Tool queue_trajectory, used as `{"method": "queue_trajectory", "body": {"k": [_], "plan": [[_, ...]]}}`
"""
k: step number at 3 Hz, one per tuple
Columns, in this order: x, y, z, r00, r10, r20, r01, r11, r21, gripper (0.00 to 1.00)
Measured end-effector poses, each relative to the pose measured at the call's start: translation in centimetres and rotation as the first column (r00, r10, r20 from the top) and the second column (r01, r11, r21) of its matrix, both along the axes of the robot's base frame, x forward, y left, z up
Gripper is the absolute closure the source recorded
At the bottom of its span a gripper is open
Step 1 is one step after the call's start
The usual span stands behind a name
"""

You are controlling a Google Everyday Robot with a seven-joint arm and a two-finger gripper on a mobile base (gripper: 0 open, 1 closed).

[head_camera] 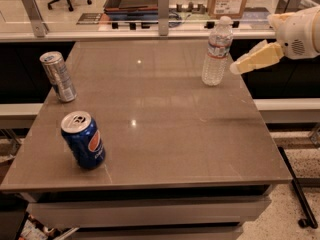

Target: Move water bottle near redbull can

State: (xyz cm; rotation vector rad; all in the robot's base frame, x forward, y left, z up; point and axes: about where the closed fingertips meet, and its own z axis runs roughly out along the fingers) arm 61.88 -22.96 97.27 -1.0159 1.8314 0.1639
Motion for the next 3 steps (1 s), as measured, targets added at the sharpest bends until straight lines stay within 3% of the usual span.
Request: {"method": "queue_trajectory", "body": {"k": [1,3], "plan": [[2.6,0.0,-1.5,0.9996,-0.020,0.017,0.018,0.989,0.145,0.00],[6.6,1.8,-3.9,0.9990,0.028,0.035,-0.039,0.927,0.374,0.00]]}}
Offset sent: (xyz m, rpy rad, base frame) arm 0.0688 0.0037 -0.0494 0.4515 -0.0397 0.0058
